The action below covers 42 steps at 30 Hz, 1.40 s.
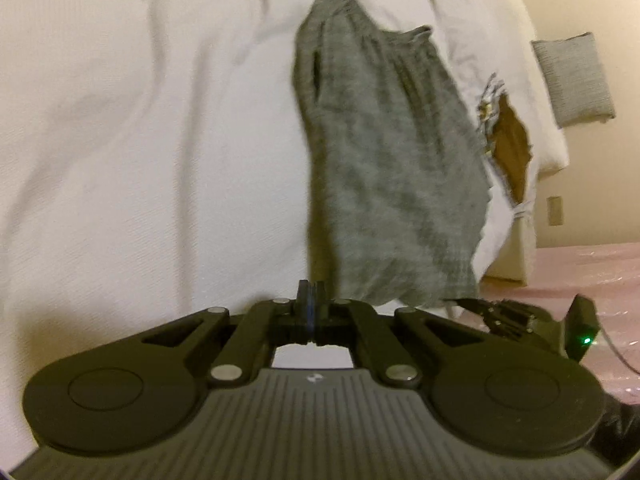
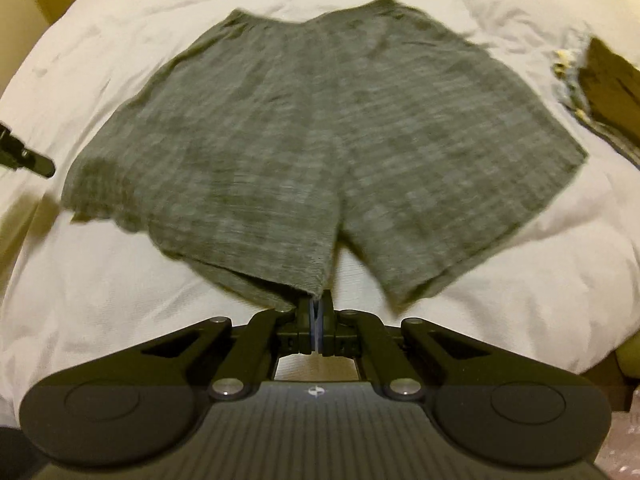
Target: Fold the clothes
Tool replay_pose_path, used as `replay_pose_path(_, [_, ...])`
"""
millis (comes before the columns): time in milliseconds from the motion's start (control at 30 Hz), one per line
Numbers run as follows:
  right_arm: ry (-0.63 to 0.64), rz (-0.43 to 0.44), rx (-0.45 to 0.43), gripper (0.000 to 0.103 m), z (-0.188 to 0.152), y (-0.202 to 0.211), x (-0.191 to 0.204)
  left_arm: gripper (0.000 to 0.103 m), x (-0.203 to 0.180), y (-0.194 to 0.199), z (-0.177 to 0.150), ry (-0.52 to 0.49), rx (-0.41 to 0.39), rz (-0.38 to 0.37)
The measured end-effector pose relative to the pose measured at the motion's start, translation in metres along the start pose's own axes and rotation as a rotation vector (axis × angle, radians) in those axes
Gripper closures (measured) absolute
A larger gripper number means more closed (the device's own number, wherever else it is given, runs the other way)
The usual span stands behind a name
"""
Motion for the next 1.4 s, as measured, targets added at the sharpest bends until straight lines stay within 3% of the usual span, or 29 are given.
replay_pose_path(33, [0.011,0.003,0.007,0.103,-0.002,-0.002,0.004,0.102,0.002,0.0,0.0,0.008,-0.008,0.003])
replay_pose_path(100, [0.017,-0.004,0.013,0.102,-0.005,-0.002,0.008,0.081,0.003,-0.003,0.002,0.028,-0.041,-0.011])
replay_pose_path(133, [0.018,-0.013,0.014,0.096,-0.006,-0.002,0.008,0.061,0.003,-0.006,0.005,0.037,-0.056,-0.02])
replay_pose_path(167, [0.022,-0.023,0.012,0.092,-0.007,0.0,0.008,0.057,0.003,-0.009,0.009,0.044,-0.071,-0.031])
replay_pose_path(333, [0.059,-0.042,-0.01,0.08,-0.009,0.014,0.013,0.06,0.001,-0.043,0.024,0.066,-0.064,-0.102])
replay_pose_path(400, [0.061,-0.036,-0.005,0.08,-0.01,0.014,0.018,0.077,-0.002,-0.055,0.03,0.077,-0.049,-0.136])
replay_pose_path(433, [0.062,-0.032,-0.002,0.08,-0.011,0.015,0.02,0.098,-0.003,-0.059,0.033,0.075,-0.047,-0.142])
replay_pose_path(467, [0.062,-0.029,0.002,0.08,-0.011,0.014,0.023,0.103,-0.005,-0.058,0.037,0.067,-0.051,-0.132])
replay_pose_path(733, [0.071,-0.045,-0.015,0.08,-0.006,0.019,0.027,0.103,-0.017,0.011,0.053,-0.06,-0.134,0.007])
replay_pose_path(900, [0.138,-0.071,-0.115,0.08,0.019,0.037,0.048,0.1,-0.006,0.022,0.037,-0.059,-0.127,0.033])
replay_pose_path(967, [0.2,-0.04,-0.178,0.072,0.035,0.047,0.071,0.089,0.001,0.013,0.027,-0.059,-0.115,0.056])
replay_pose_path(1033, [0.264,-0.003,-0.233,0.057,0.05,0.052,0.099,0.089,0.006,0.006,0.017,-0.057,-0.119,0.08])
replay_pose_path(1167, [0.452,0.087,-0.332,0.052,0.073,0.053,0.18,0.088,0.017,0.011,0.0,-0.051,-0.157,0.116])
replay_pose_path(1300, [0.654,0.081,-0.373,0.043,0.08,0.039,0.246,0.086,0.025,0.03,-0.018,-0.035,-0.208,0.143])
replay_pose_path(1333, [0.692,0.069,-0.371,0.043,0.08,0.033,0.257,0.086,0.028,0.036,-0.023,-0.028,-0.218,0.148])
replay_pose_path(1400, [0.724,0.039,-0.363,0.063,0.082,0.021,0.266,0.084,0.033,0.046,-0.031,-0.012,-0.239,0.158])
Point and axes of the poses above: each gripper's, at about its wrist camera, not at the fingertips, and y roughly against the way its jaws point, x to its left, z to its top, the point moved 10 cm from there along -y, roughly the way its jaws point, and after that the axes turned 15 degrees about -z, right-handed, at the moved point
